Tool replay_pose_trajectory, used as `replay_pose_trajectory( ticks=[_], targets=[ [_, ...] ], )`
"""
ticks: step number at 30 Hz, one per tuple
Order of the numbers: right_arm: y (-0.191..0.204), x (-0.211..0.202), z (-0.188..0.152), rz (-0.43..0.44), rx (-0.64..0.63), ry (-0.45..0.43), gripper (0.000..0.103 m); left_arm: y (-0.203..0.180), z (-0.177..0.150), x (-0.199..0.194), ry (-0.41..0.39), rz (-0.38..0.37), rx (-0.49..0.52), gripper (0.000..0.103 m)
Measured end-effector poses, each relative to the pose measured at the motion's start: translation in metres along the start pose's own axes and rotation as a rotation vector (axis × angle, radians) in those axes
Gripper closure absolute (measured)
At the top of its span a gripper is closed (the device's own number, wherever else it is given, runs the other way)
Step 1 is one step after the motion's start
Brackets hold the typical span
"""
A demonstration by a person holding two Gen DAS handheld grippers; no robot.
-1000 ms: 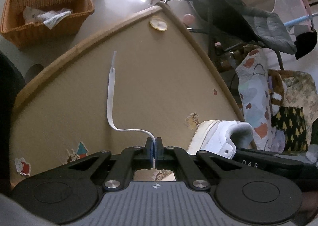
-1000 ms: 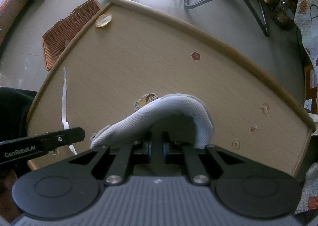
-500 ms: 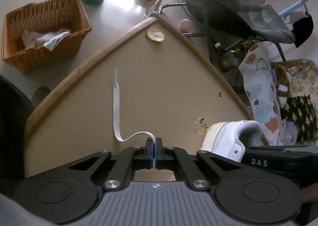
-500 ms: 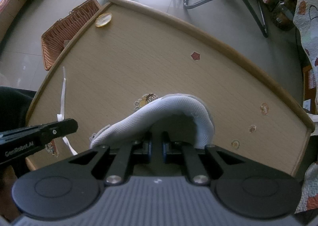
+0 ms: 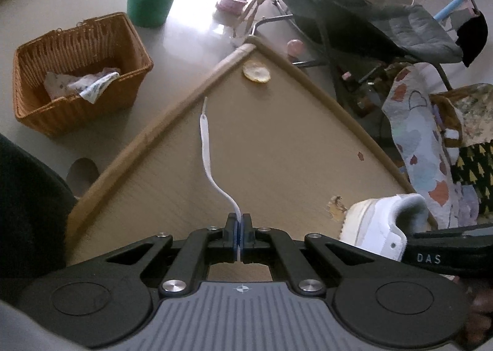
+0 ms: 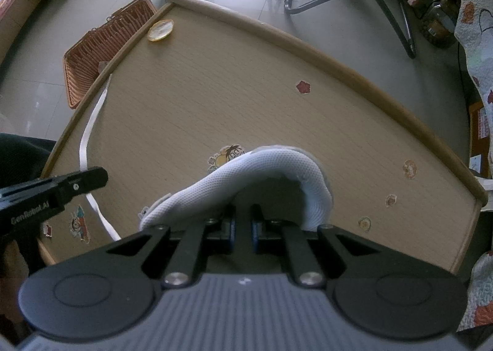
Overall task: Lace up shoes with both hands
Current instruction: 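Pull the shoelace away from the sneaker with the left gripper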
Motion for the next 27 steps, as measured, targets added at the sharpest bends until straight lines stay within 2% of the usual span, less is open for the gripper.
replay_pose_trajectory(
  ticks=[15, 24, 27],
  targets=[
    [0.001, 0.0, 0.0, -0.002, 0.0, 0.0, 0.093, 0.005, 0.003, -0.007, -0.033, 0.038, 0.095, 0.102],
    [0.001, 0.0, 0.0, -0.003, 0.0, -0.001, 0.093, -0.01, 0.007, -0.013, -0.097, 0.087, 0.308, 0.102],
    [0.001, 0.0, 0.0, -0.003, 0.0, -0.001, 0.093, -0.01, 0.009, -0.014, -0.098, 0.097, 0.324, 0.102]
  ],
)
Point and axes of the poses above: each gripper's, at about its wrist camera, not at the fingertips, and x roughly the way its jaws point, y to its left, z to its top, the point moved 6 cm from there along x, roughly the way its jaws point, and after that the axes turned 3 degrees about -y, right-handed, at the moved point
